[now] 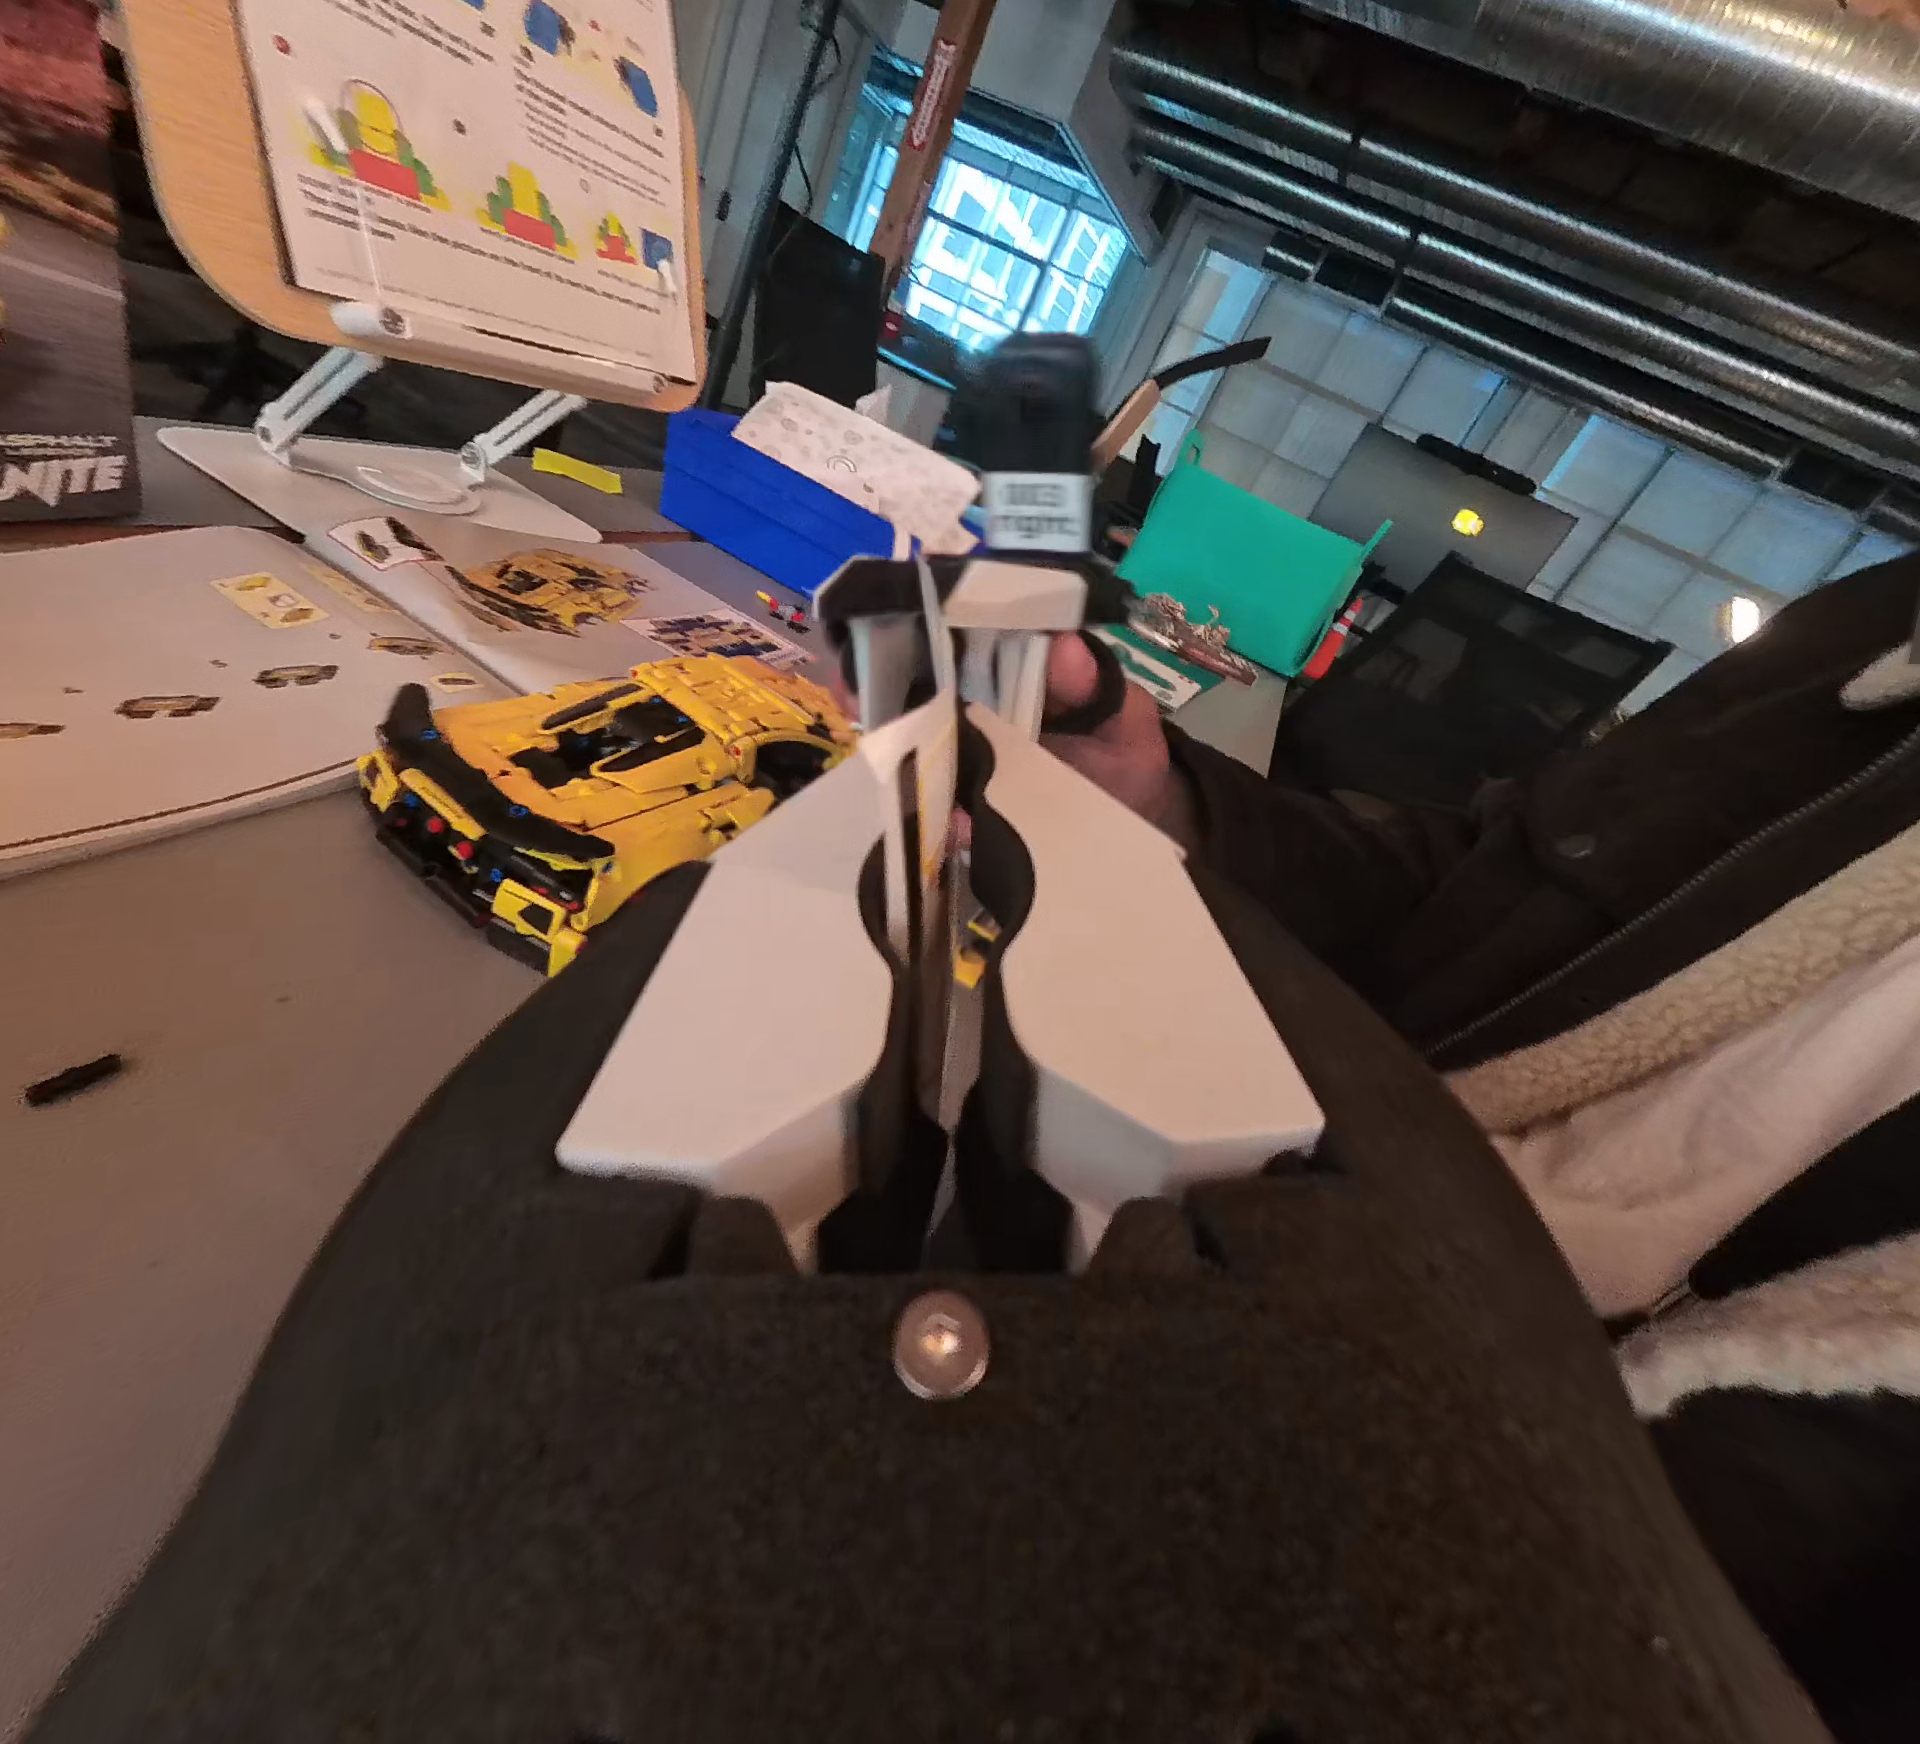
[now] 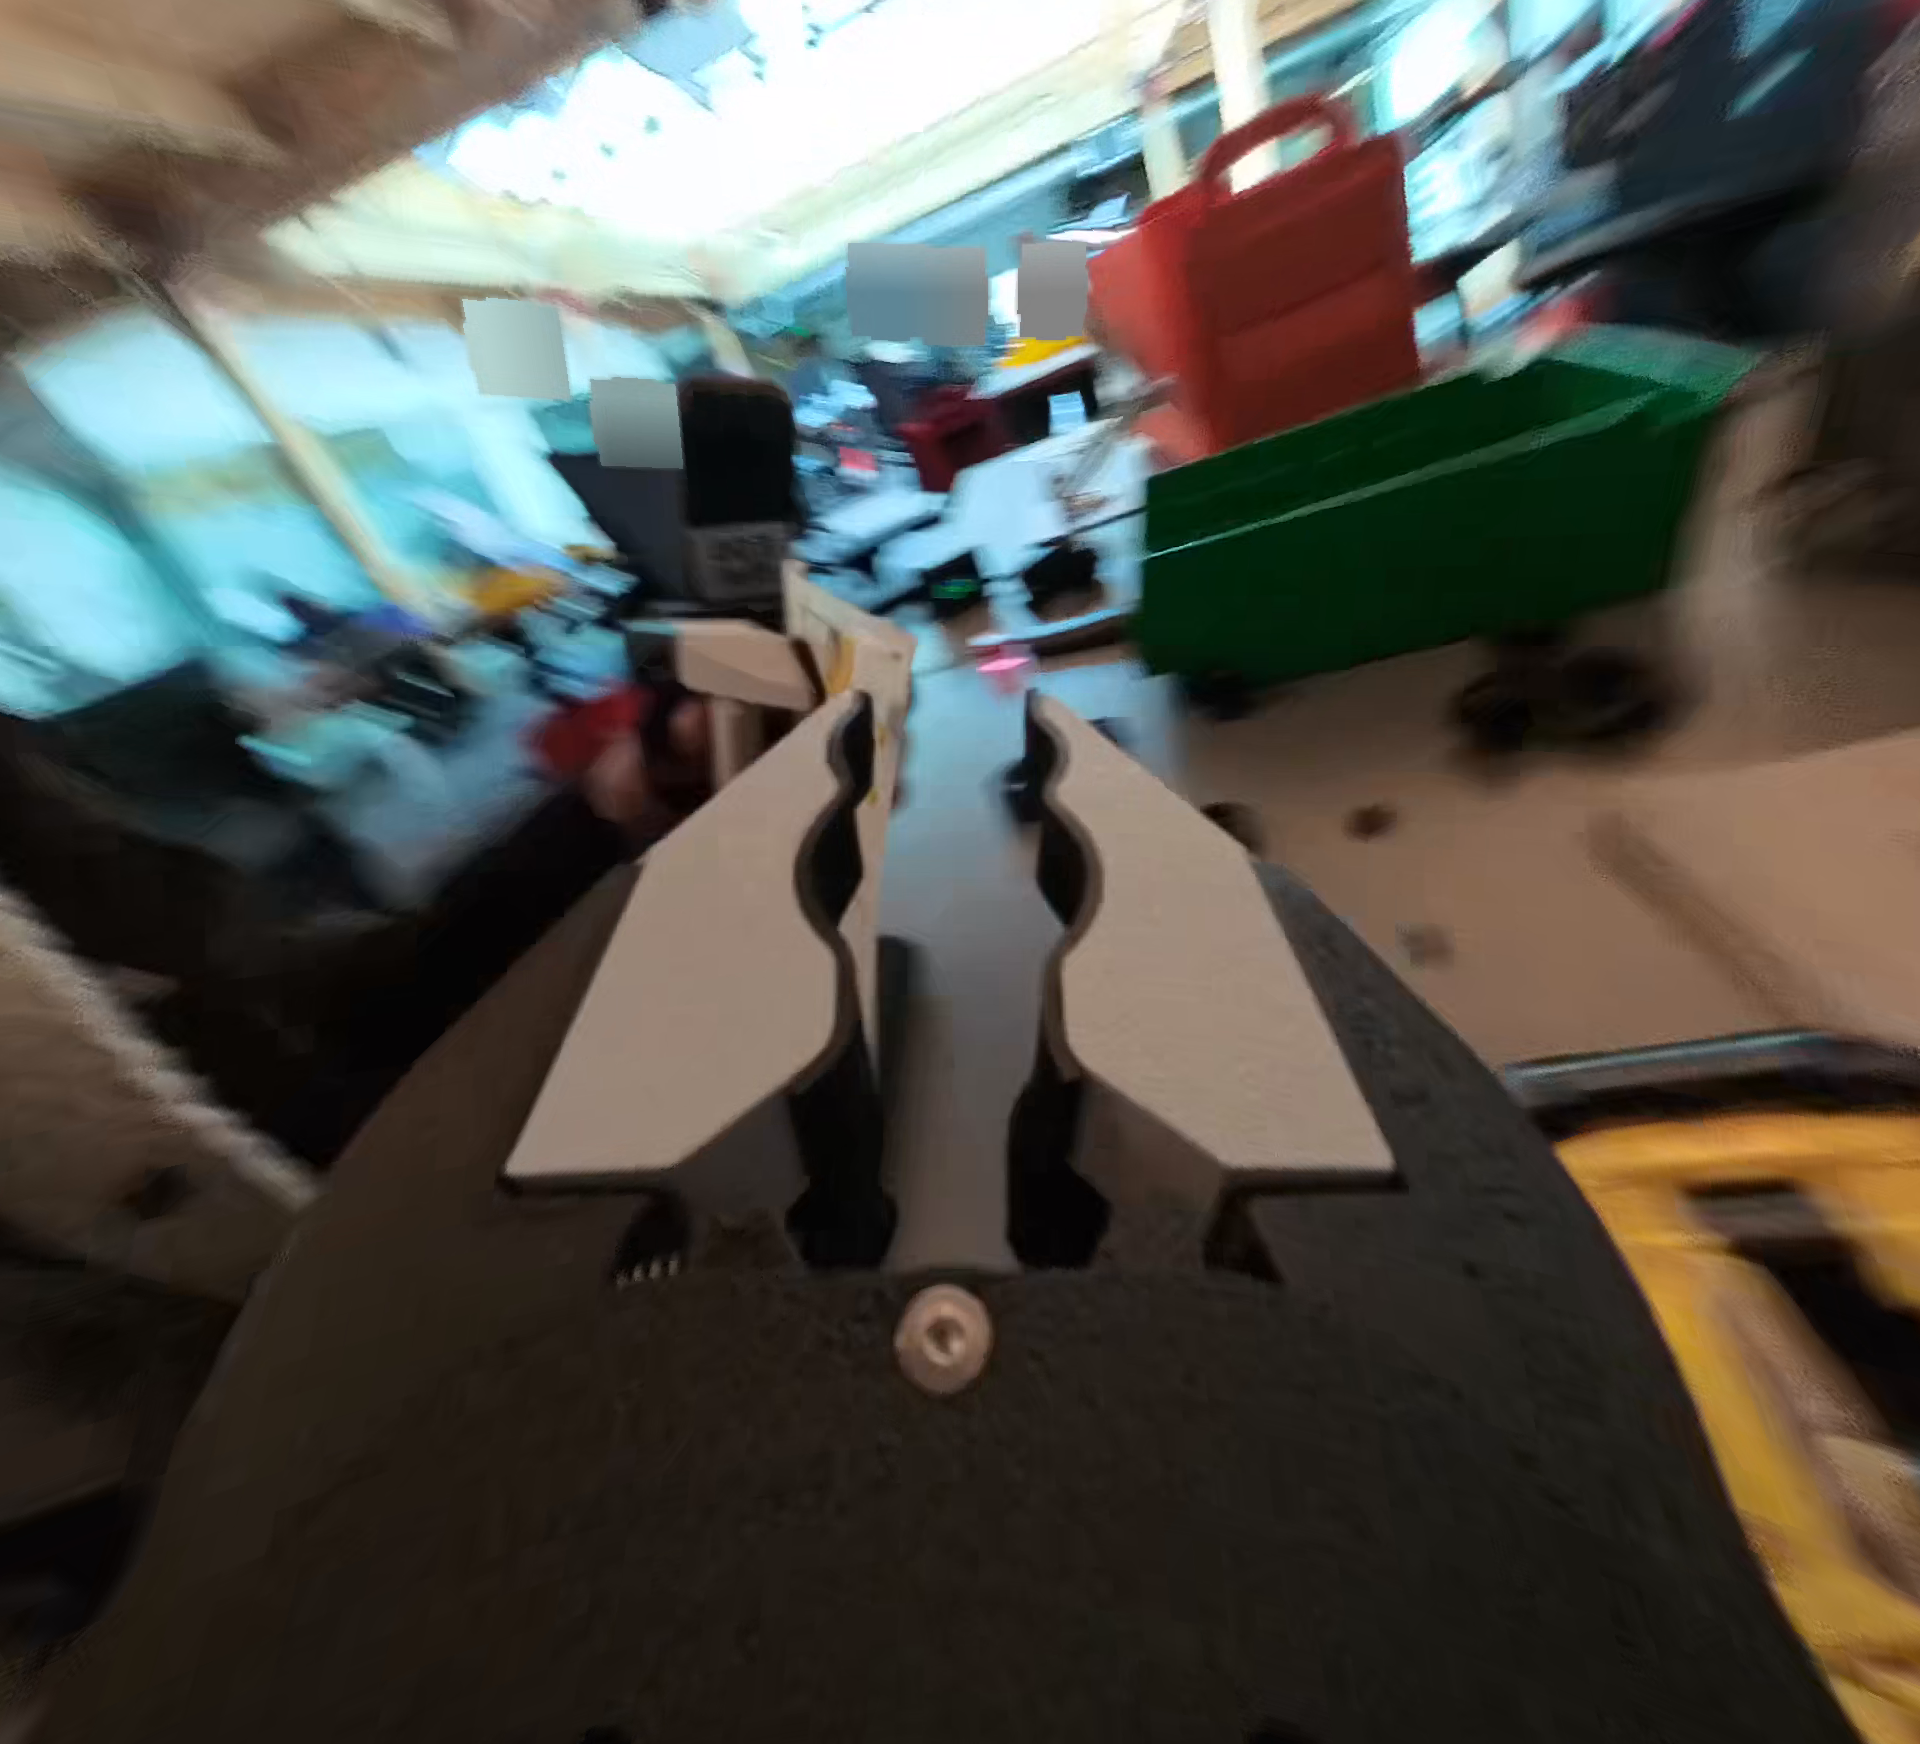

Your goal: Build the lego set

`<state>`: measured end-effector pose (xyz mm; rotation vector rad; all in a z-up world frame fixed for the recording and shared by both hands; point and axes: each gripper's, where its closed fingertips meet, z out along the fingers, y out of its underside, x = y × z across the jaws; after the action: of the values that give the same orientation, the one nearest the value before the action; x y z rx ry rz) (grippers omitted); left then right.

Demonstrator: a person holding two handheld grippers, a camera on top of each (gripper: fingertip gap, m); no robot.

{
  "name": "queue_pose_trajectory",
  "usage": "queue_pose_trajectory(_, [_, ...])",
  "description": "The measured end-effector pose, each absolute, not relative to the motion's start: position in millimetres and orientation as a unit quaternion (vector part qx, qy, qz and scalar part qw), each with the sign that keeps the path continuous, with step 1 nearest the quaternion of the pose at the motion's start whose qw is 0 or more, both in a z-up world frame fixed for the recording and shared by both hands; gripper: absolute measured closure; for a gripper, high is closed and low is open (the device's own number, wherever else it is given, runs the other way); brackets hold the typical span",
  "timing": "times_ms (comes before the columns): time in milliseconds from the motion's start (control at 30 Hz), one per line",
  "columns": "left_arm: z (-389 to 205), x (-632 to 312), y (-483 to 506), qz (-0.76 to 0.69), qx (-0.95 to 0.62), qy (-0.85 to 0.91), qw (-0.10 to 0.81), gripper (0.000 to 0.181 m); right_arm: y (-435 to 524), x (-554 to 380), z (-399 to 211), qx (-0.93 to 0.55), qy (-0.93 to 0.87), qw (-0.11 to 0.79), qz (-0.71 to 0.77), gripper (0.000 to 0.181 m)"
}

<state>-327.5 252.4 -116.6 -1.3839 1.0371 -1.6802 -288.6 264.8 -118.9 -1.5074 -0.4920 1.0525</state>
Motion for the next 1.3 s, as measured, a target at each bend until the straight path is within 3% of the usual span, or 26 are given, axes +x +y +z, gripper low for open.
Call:
queue_pose_trajectory(67, [-114.5, -330.9, 258.7, -0.65, -0.544, 0.388, 0.362, 0.181, 252.4, -288.8, -98.0, -0.612, -0.287, 0.663, 0.323, 0.132])
queue_pose_trajectory(133, [-113.6, -332.2, 258.7, -0.649, -0.543, 0.39, 0.363, 0.181, 228.0, -307.4, -78.8, -0.556, -0.336, 0.708, 0.277, 0.123])
queue_pose_trajectory(300, [-104.9, -327.6, 233.8, -0.664, -0.502, 0.428, 0.351, 0.181, 219.8, -350.5, -110.2, -0.572, -0.394, 0.678, 0.239, 0.108])
queue_pose_trajectory(633, [-99.4, -326.1, 200.5, -0.675, -0.434, 0.489, 0.342, 0.181, 197.7, -353.8, -107.4, -0.576, -0.344, 0.563, 0.482, 0.127])
queue_pose_trajectory(833, [-96.4, -328.2, 194.2, -0.667, -0.428, 0.504, 0.344, 0.181, 198.1, -345.6, -110.6, -0.58, -0.344, 0.538, 0.505, 0.165])
queue_pose_trajectory(1100, [-99.8, -329.1, 189.0, -0.632, -0.435, 0.533, 0.356, 0.181, 190.1, -345.4, -107.1, -0.573, -0.321, 0.484, 0.579, 0.157])
queue_pose_trajectory(1300, [-101.4, -328.3, 185.1, -0.601, -0.446, 0.554, 0.365, 0.181, 192.6, -338.4, -103.9, -0.567, -0.317, 0.492, 0.579, 0.171])
